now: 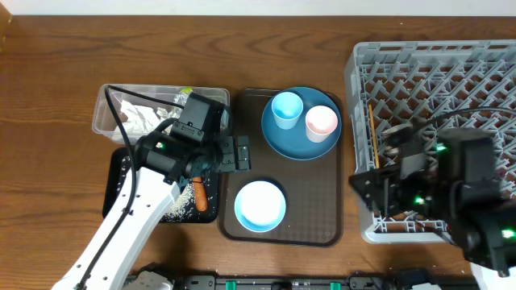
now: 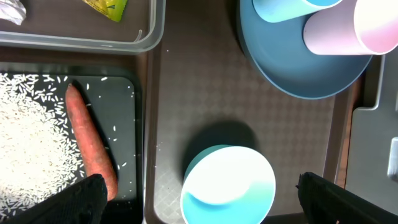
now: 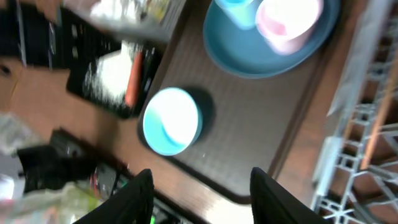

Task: Sort waste into correct bins and load items into the dishwasher rack
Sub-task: 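Move the right gripper left from the rack toward the light blue bowl, then grasp the rim of the light blue bowl with the right gripper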

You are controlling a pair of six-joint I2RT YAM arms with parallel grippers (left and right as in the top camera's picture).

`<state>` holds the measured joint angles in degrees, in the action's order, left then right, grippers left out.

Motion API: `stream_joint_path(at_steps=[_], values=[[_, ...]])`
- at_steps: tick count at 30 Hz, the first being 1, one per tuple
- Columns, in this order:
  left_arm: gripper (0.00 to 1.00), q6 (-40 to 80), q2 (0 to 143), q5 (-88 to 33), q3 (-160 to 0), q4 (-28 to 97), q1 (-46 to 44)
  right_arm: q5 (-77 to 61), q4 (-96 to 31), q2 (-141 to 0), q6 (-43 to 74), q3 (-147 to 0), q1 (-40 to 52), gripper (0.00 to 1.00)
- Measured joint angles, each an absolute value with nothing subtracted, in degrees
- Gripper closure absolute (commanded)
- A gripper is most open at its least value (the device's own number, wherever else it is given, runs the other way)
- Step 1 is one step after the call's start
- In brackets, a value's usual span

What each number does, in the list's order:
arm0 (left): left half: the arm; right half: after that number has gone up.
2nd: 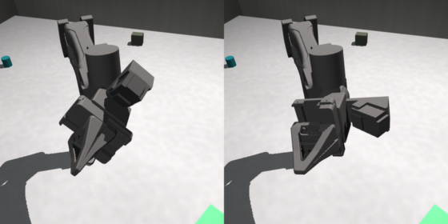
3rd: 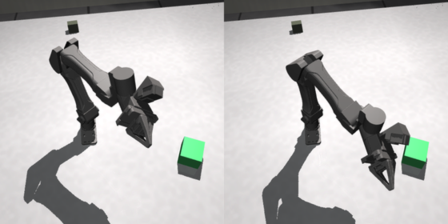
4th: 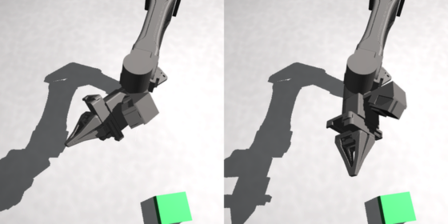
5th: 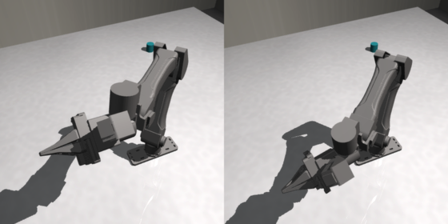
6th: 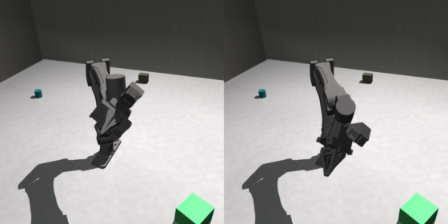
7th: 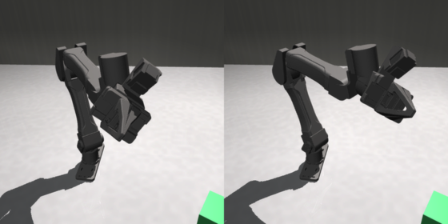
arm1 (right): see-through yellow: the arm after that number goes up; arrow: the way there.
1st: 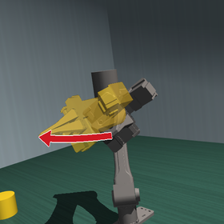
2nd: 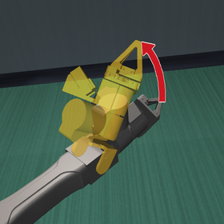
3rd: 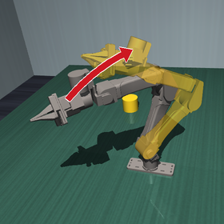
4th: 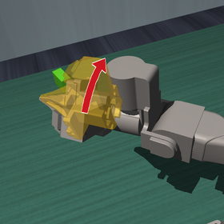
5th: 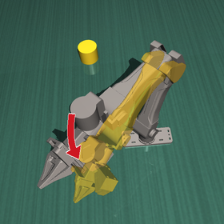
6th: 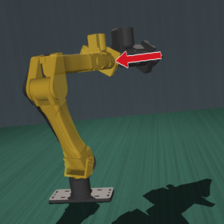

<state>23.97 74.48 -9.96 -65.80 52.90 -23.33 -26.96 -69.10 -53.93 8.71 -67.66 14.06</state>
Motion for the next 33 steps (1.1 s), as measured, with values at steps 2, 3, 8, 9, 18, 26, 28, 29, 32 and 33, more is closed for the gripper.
stream_joint_path(at_steps=[2, 3, 8, 9, 18, 26, 28, 29, 32, 33], values=[[0.00, 24.0, 74.5, -10.0, -65.8, 52.9, -23.3, -26.1, -66.2, -54.0, 9.5, -64.9, 17.3, 0.52], [0.00, 24.0, 74.5, -10.0, -65.8, 52.9, -23.3, -25.7, -64.7, -54.1, 10.0, -63.7, 18.8, 0.53], [0.00, 24.0, 74.5, -10.0, -65.8, 52.9, -23.3, -23.6, -56.1, -55.5, 13.7, -57.3, 26.7, 0.53], [0.00, 24.0, 74.5, -10.0, -65.8, 52.9, -23.3, -22.9, -54.5, -56.0, 14.6, -56.3, 28.2, 0.53], [0.00, 24.0, 74.5, -10.0, -65.8, 52.9, -23.3, -12.0, -40.2, -66.5, 20.3, -49.0, 41.4, 0.51], [0.00, 24.0, 74.5, -10.0, -65.8, 52.9, -23.3, -7.8, -32.8, -80.1, 21.4, -48.5, 46.1, 0.51], [0.00, 24.0, 74.5, -10.0, -65.8, 52.9, -23.3, -7.5, -31.8, -83.5, 21.5, -48.5, 46.2, 0.52], [0.00, 24.0, 74.5, -10.0, -65.8, 52.9, -23.3, -7.2, -31.6, -84.6, 21.5, -48.5, 46.2, 0.52], [0.00, 24.0, 74.5, -10.0, -65.8, 52.9, -23.3, -6.3, -30.8, -88.3, 21.6, -48.4, 46.2, 0.64], [0.00, 24.0, 74.5, -10.0, -65.8, 52.9, -23.3, -6.3, -30.7, -88.9, 21.6, -48.3, 46.2, 0.72]])
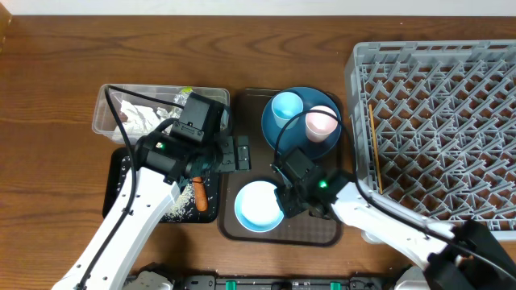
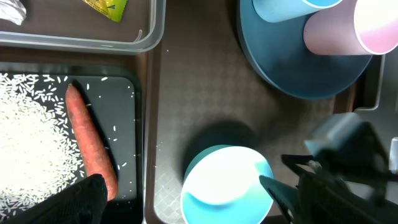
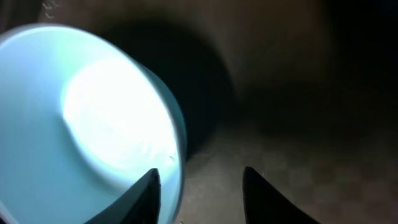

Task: Sort waste into correct bins and load items into the dishwasher rack
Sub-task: 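Grasp the rim of the light blue bowl with the right gripper, then lift the bowl and carry it right over the dish rack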

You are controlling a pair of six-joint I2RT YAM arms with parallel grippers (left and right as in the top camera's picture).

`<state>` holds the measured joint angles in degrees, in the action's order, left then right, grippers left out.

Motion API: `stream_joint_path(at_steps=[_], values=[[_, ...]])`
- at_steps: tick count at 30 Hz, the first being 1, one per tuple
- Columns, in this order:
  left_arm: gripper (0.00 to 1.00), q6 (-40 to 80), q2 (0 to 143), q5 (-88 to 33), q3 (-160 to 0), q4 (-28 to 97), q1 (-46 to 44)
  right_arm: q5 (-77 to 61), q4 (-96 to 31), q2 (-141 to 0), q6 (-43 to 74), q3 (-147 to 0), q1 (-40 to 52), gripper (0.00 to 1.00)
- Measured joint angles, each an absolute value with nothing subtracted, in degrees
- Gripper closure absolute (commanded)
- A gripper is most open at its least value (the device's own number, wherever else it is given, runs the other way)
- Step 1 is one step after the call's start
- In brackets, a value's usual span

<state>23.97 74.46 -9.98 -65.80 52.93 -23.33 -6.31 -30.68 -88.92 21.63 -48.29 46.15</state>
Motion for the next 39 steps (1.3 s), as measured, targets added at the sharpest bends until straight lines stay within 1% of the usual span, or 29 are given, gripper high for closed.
stream_joint_path(at_steps=[2, 4, 6, 14, 19, 26, 34, 39], values=[[0.00, 24.0, 74.5, -10.0, -65.8, 52.9, -23.3, -6.1, -30.6, -89.6, 21.9, -48.2, 46.2, 0.82], [0.00, 24.0, 74.5, -10.0, -65.8, 52.9, -23.3, -5.9, -30.4, -89.7, 22.0, -48.2, 46.2, 0.89], [0.00, 24.0, 74.5, -10.0, -65.8, 52.9, -23.3, -6.0, -30.2, -89.7, 22.0, -48.2, 46.2, 0.99], [0.00, 24.0, 74.5, -10.0, -65.8, 52.9, -23.3, -6.3, -30.1, -89.4, 22.2, -48.2, 46.2, 0.99], [0.00, 24.0, 74.5, -10.0, -65.8, 52.9, -23.3, -5.4, -30.5, -85.8, 22.2, -48.2, 46.1, 0.99], [0.00, 24.0, 74.5, -10.0, -65.8, 52.9, -23.3, 1.5, -35.2, -78.7, 22.2, -48.2, 45.6, 0.99], [0.00, 24.0, 74.5, -10.0, -65.8, 52.9, -23.3, 9.3, -36.0, -70.7, 22.1, -48.2, 45.6, 0.99], [0.00, 24.0, 74.5, -10.0, -65.8, 52.9, -23.3, 12.7, -36.5, -64.0, 16.6, -48.2, 45.4, 0.99]])
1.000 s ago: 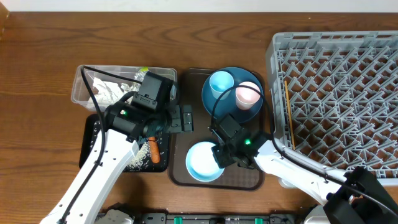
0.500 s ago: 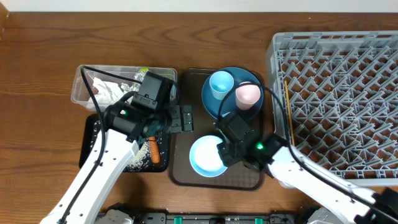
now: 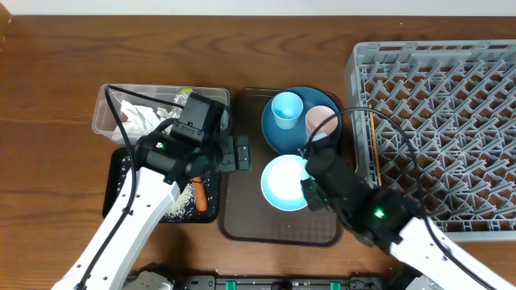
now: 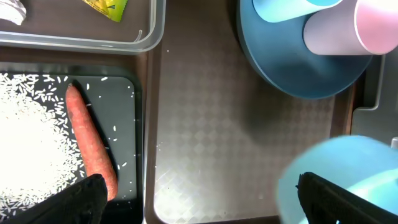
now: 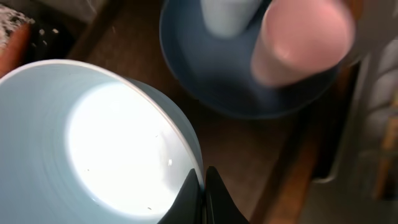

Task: Sort waste into correct bins and load items into the dishwasher rack
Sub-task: 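Lift the bowl and carry it right over the dish rack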

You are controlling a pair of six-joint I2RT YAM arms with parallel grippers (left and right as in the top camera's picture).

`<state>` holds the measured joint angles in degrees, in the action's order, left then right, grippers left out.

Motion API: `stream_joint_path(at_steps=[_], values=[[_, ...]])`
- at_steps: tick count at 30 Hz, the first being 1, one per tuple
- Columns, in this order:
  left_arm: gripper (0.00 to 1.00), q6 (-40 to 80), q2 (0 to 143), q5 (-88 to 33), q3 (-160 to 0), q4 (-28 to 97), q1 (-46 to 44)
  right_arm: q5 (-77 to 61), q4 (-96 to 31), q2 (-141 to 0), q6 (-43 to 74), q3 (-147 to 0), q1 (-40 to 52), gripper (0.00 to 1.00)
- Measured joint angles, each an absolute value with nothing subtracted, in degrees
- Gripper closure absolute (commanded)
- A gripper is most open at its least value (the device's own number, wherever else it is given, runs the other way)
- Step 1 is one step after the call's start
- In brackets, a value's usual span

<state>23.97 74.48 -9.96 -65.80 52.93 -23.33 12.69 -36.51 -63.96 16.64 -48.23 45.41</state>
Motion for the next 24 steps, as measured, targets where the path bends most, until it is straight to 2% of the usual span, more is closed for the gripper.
stream_joint_path(at_steps=[14, 19, 24], values=[[0.00, 24.0, 74.5, -10.0, -65.8, 52.9, -23.3, 22.5, -39.4, -50.0, 7.1, -48.2, 34.2, 0.99], [0.00, 24.0, 74.5, -10.0, -65.8, 52.9, -23.3, 31.3, -29.5, -48.7, 5.9, -48.2, 28.4, 0.99], [0.00, 24.0, 74.5, -10.0, -65.8, 52.9, -23.3, 39.6, -15.1, -50.4, -1.1, -48.3, 23.1, 0.99]])
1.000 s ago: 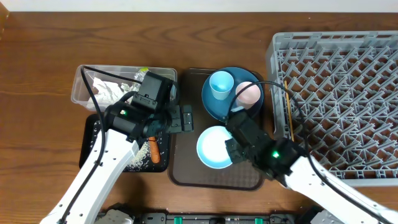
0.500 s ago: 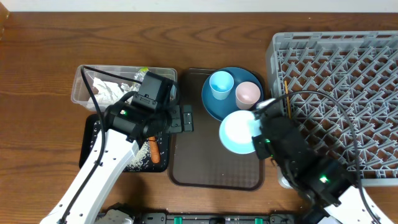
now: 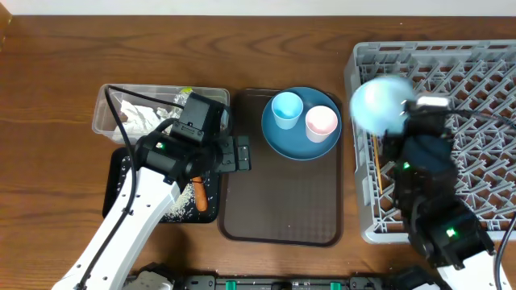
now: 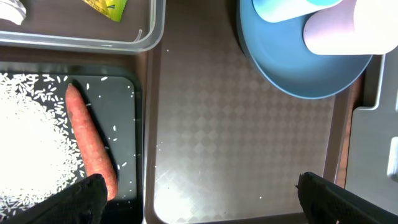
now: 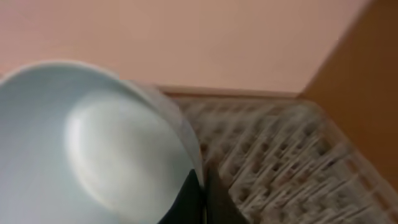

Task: Sort waste into correct bins and load items into the dishwasher rack
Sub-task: 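Lift the bowl and carry it right over the dish rack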

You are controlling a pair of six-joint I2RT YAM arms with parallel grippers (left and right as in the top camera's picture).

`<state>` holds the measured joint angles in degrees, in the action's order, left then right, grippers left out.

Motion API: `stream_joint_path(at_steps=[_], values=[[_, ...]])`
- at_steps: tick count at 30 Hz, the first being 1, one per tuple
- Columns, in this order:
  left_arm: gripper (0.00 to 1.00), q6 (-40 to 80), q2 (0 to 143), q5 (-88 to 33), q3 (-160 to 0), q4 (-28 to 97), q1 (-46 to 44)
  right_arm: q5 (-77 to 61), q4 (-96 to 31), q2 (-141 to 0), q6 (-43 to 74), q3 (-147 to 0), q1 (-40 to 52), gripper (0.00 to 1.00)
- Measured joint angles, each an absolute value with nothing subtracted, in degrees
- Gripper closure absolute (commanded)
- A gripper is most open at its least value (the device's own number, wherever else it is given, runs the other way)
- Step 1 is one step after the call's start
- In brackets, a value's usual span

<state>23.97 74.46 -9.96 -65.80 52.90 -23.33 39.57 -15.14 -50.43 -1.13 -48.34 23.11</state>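
A light blue bowl [image 3: 379, 103] hangs tilted over the left edge of the grey dishwasher rack [image 3: 459, 80]. My right gripper [image 5: 200, 186] is shut on its rim, and the bowl [image 5: 93, 143] fills that view with blurred rack grid behind it. My left gripper [image 4: 199, 205] is open over the brown tray [image 3: 282, 201], with nothing between its fingers. A blue plate [image 3: 300, 141] on the tray carries a blue cup [image 3: 286, 109] and a pink cup [image 3: 322, 121].
A clear bin [image 3: 109, 121] with crumpled waste stands at the back left. In front of it a black tray [image 3: 121, 173] holds loose rice and a carrot [image 4: 90, 140]. The rack takes up the right side.
My right gripper, still shut on the bowl, has moved from above the tray beside the plate to the rack's left edge, and the bowl is now tilted. The left arm is unchanged.
The bowl stood at the front of the brown tray while my right arm was over the rack. Then my right gripper was open at the bowl's rim. Later it held the bowl lifted near the plate, and now holds it at the rack. The left arm stayed put.
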Motion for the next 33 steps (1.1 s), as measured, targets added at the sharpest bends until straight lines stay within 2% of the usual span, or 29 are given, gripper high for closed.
stream_joint_path(at_steps=[11, 22, 33], values=[[0.00, 24.0, 74.5, -10.0, -65.8, 52.9, -23.3, 46.2, 19.2, -66.5, -31.7, -48.7, 7.8, 0.99], [0.00, 24.0, 74.5, -10.0, -65.8, 52.9, -23.3, 45.5, 48.9, -92.9, -50.5, -48.8, -2.9, 0.99], [0.00, 24.0, 74.5, -10.0, -65.8, 52.9, -23.3, 42.4, 52.6, -105.0, -52.9, -48.8, -3.4, 0.99]])
